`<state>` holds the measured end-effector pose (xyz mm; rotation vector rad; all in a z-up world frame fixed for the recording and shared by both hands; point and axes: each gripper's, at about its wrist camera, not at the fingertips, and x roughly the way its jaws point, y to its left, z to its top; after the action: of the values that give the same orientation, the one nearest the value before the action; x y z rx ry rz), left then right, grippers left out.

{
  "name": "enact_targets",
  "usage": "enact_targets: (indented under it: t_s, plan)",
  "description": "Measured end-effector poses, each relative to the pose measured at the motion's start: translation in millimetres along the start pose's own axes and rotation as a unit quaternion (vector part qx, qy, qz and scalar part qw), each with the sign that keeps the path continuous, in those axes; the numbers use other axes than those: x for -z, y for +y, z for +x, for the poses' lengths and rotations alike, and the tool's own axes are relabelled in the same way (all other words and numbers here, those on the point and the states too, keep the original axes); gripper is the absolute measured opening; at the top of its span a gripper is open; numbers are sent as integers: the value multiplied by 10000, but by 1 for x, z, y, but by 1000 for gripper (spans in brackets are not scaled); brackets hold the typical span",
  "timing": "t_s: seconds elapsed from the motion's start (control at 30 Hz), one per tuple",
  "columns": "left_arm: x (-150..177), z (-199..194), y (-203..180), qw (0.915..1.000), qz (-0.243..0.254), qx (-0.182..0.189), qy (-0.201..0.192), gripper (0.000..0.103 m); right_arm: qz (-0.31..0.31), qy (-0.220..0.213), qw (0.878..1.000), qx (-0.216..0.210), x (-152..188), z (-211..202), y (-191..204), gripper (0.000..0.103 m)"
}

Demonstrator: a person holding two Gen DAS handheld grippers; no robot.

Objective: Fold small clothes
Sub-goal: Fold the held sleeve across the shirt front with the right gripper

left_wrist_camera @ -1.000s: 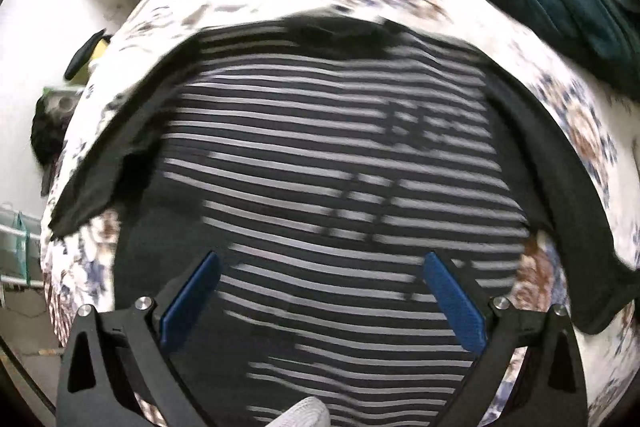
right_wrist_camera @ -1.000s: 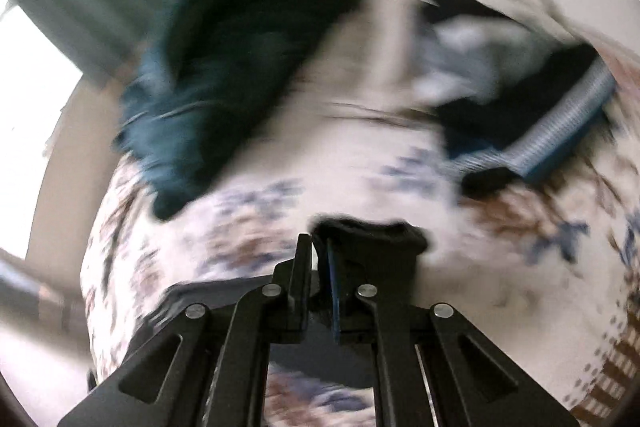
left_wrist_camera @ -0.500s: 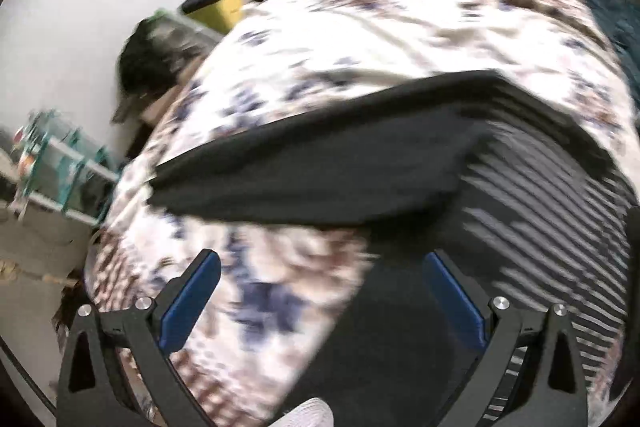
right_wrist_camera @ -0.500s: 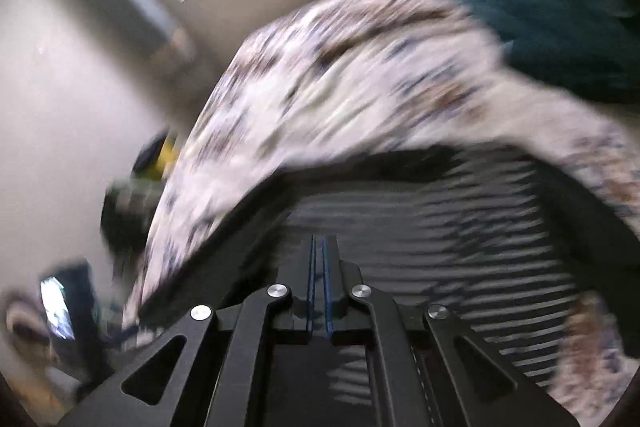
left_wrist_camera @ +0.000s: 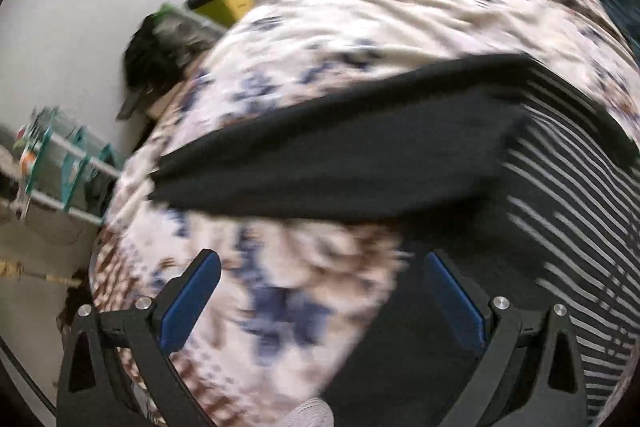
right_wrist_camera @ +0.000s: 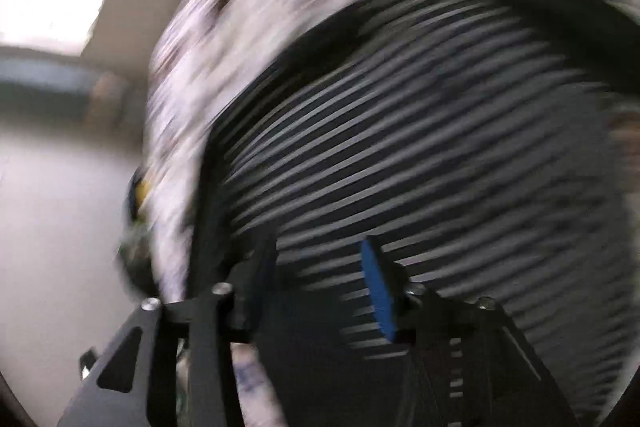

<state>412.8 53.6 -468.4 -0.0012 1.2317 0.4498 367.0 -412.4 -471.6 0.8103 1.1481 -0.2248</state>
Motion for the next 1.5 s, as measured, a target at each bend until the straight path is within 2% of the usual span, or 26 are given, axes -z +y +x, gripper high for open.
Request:
enact_targets:
  t_s: [0.07, 0.13, 0.17, 0.23, 0.27, 0.33, 0.37, 0.4, 0.47, 0.5, 0.6, 0.7, 0.87, 1.0, 1.03, 1.07, 1.1, 1.17, 1.23, 1.27, 1.3, 1.37, 1.43, 1.5]
  plan:
    - [4, -7, -47, 9995, 237, 215, 79, 103, 117, -499, 9943, 931, -26, -34, -64, 48]
    - [12, -14, -94, 9979, 500, 405, 99, 103, 50, -1038, 9720, 2105, -52, -68, -133, 48]
    - [15, -17, -116, 9968, 639, 466, 100, 103, -141, -1134, 9610, 2517, -60, -72, -150, 48]
    - [24, -22, -157, 9940, 907, 599, 128, 103, -1100, -1103, 9246, 3477, -71, -67, -177, 48]
    - [31, -25, -184, 9915, 1116, 658, 147, 103, -1810, -992, 8975, 3897, -68, -54, -186, 48]
    - [44, -30, -224, 9869, 1438, 712, 173, 103, -2823, -730, 8600, 4188, -57, -33, -191, 48]
    - [49, -32, -238, 9852, 1545, 719, 175, 103, -3547, -591, 8227, 4403, -39, -16, -194, 48]
    - [54, -34, -255, 9828, 1702, 702, 158, 103, -4023, -514, 7925, 4554, -27, -1, -194, 48]
    - [64, -38, -282, 9784, 1956, 665, 124, 103, -4511, -551, 7491, 4820, -17, 18, -194, 48]
    - [68, -40, -291, 9768, 2035, 653, 106, 103, -4637, -576, 7351, 4913, -13, 27, -200, 48]
    - [78, -46, -316, 9723, 2262, 592, 32, 103, -4777, -645, 7129, 5093, -5, 45, -215, 48]
    - [84, -48, -333, 9692, 2404, 526, -11, 103, -4850, -907, 7018, 5138, -8, 44, -222, 47]
    - [88, -52, -351, 9681, 2458, 475, -7, 103, -4471, -1006, 7226, 5175, -26, 35, -237, 29]
    - [89, -55, -359, 9673, 2494, 462, -47, 103, -4380, -784, 7322, 5157, -58, 47, -247, 28]
    - [89, -55, -361, 9673, 2494, 461, -49, 103, -4367, -800, 7362, 5108, -63, 50, -246, 21]
    - [88, -55, -362, 9676, 2482, 454, -55, 103, -4270, -800, 7493, 4997, -72, 49, -248, 9]
    - [87, -55, -362, 9679, 2472, 452, -57, 103, -4089, -828, 7667, 4879, -80, 47, -248, 7]
    - [84, -55, -359, 9693, 2416, 448, -79, 103, -3576, -929, 8105, 4545, -91, 36, -243, 4]
    - [81, -55, -354, 9709, 2347, 462, -86, 103, -2619, -1099, 8740, 3942, -116, 10, -252, 4]
    - [78, -55, -350, 9721, 2297, 460, -91, 103, -2184, -1164, 8959, 3689, -125, 0, -259, 4]
    - [76, -55, -346, 9729, 2265, 459, -96, 103, -1459, -1258, 9251, 3274, -136, -17, -270, 4]
    - [71, -55, -337, 9751, 2167, 470, -89, 103, -655, -1429, 9481, 2762, -146, -38, -283, 4]
    - [66, -55, -328, 9770, 2079, 468, -95, 103, -108, -1684, 9577, 2333, -154, -58, -285, 4]
    - [59, -55, -315, 9796, 1951, 471, -106, 103, 126, -1910, 9601, 2037, -157, -75, -277, 4]
